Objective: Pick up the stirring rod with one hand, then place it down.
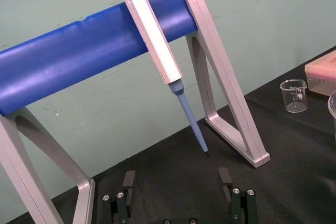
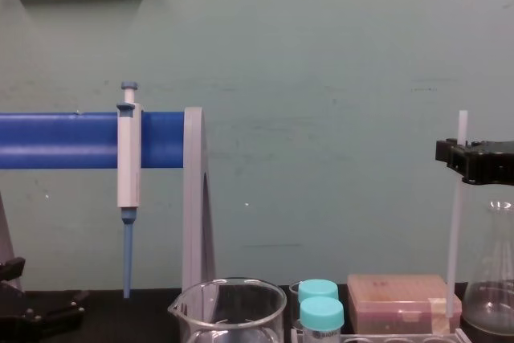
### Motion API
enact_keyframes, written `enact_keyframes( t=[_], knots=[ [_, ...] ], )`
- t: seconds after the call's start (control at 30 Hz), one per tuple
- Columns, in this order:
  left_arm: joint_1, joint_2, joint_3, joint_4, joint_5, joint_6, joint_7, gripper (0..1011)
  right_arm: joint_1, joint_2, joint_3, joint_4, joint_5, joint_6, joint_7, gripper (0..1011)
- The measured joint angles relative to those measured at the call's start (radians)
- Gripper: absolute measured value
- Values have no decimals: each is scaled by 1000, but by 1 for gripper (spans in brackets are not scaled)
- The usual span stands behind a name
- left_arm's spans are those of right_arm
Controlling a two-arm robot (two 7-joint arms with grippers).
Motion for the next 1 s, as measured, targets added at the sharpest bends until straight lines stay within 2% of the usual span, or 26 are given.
enact_keyframes(
  t=[1.0],
  knots=[
    [0,0,0,0,0,0,0,1000,0,0,0,0,0,0,0,82]
  ],
)
